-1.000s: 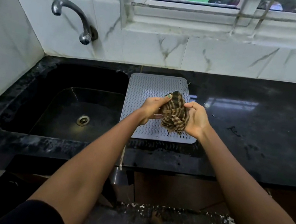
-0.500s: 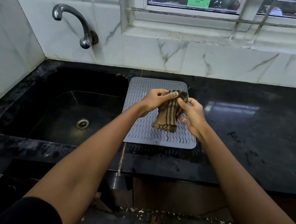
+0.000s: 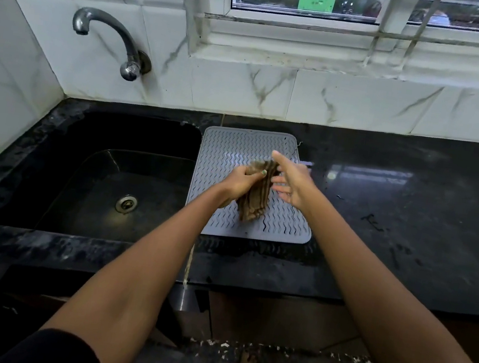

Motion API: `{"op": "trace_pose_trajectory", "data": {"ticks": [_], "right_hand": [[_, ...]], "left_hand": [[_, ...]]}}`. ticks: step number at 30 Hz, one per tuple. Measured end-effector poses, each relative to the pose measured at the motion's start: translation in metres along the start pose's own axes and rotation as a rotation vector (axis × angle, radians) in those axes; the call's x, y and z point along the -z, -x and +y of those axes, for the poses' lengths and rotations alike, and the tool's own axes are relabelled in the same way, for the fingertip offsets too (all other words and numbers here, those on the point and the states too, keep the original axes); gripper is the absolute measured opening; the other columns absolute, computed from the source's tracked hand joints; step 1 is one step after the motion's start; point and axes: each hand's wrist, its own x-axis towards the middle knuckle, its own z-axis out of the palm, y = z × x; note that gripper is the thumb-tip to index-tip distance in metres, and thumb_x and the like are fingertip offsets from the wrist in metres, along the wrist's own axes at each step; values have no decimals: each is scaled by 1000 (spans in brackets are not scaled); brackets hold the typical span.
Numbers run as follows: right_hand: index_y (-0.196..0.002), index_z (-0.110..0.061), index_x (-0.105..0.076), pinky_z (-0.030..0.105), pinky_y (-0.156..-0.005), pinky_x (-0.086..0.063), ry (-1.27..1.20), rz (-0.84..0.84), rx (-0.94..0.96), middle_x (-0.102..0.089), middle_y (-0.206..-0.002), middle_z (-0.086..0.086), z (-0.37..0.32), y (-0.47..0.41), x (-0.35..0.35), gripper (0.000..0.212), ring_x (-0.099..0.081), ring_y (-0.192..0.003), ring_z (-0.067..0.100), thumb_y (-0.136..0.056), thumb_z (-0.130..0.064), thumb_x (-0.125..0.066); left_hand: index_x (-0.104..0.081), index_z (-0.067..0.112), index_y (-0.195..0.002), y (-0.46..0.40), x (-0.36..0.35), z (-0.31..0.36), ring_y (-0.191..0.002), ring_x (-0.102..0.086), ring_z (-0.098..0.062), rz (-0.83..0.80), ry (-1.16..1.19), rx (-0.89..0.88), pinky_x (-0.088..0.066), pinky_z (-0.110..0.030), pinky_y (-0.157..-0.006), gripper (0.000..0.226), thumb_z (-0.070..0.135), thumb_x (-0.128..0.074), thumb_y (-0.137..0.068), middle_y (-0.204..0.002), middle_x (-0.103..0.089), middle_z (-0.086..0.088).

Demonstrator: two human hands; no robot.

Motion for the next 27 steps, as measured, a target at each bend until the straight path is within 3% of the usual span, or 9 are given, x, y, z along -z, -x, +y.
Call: {"op": "trace_pose_trajectory", "data": {"ticks": [3,6,12,15,17,20,22,24,27], "right_hand": [[-109,-3,-57,31,-72,-53,-46,72,10,-63,-100,16,-1,-2,-11,29,-62,-85,24,-85,-15,-67],[-91,-8,-58,27,-61,-51,-136,76,19,-62,-88,15,-4,-7,-8,18,-59,-69,18,-85,7,-49],[-76,-9,-51,30,-60,-43,-225,-84,-62,-51,-71,10,-13,-4,3,29,-51,-61,21,-82,10,-30],[-92,-3,-61,39,-83,-48,-283,-196,-74,-58,-83,13,-17,-5,19,36,-57,-78,25,-85,5,-27],[-92,-3,-61,38,-93,-42,-260,-263,-125,-57,-84,10,-21,-5,33,38,-53,-81,23,-83,3,-25],[-72,-8,-49,30,-72,-45,-226,-102,-163,-50,-71,5,-26,-8,38,24,-48,-65,18,-76,4,-29],[-70,-12,-42,30,-56,-38,-203,142,0,-44,-74,6,-23,-15,36,22,-46,-65,18,-75,9,-36],[-75,-14,-48,31,-61,-44,-105,325,246,-53,-80,6,-19,-18,36,23,-53,-75,19,-78,9,-46],[-88,-13,-63,30,-77,-48,-6,-56,391,-65,-88,4,-16,-11,38,14,-60,-85,18,-84,0,-58]], "left_hand": [[-58,12,-116,4,-6,11,-99,-55,-17,-66,-40,-48,-45,-29,-80,29,23,-38,-99,-107,-61,-4],[-56,18,-112,6,-1,17,-93,-54,-12,-51,91,14,-42,-34,-82,33,36,-31,-99,-101,-60,2],[-58,13,-116,-4,14,11,-96,-60,-21,114,161,12,-48,-31,-74,26,28,-45,-100,-111,-63,-10],[-55,8,-128,-8,27,9,-95,-56,-15,160,200,35,-46,-30,-77,38,31,-47,-99,-113,-58,-3],[-59,11,-119,-9,35,10,-95,-56,-15,108,140,36,-47,-31,-76,34,35,-48,-98,-112,-58,-1],[-58,15,-107,-10,37,22,-102,-59,-21,52,109,19,-50,-37,-86,25,35,-47,-98,-111,-61,-6],[-58,11,-110,-13,33,31,-97,-61,-21,34,134,0,-52,-34,-84,27,33,-46,-99,-106,-63,-8],[-57,9,-115,-13,29,37,-89,-61,-19,-3,120,-3,-52,-31,-78,30,32,-46,-99,-99,-63,-6],[-56,7,-119,-15,23,42,-87,-61,-20,-23,117,-11,-50,-36,-84,33,31,-46,-99,-96,-64,-7]]}}
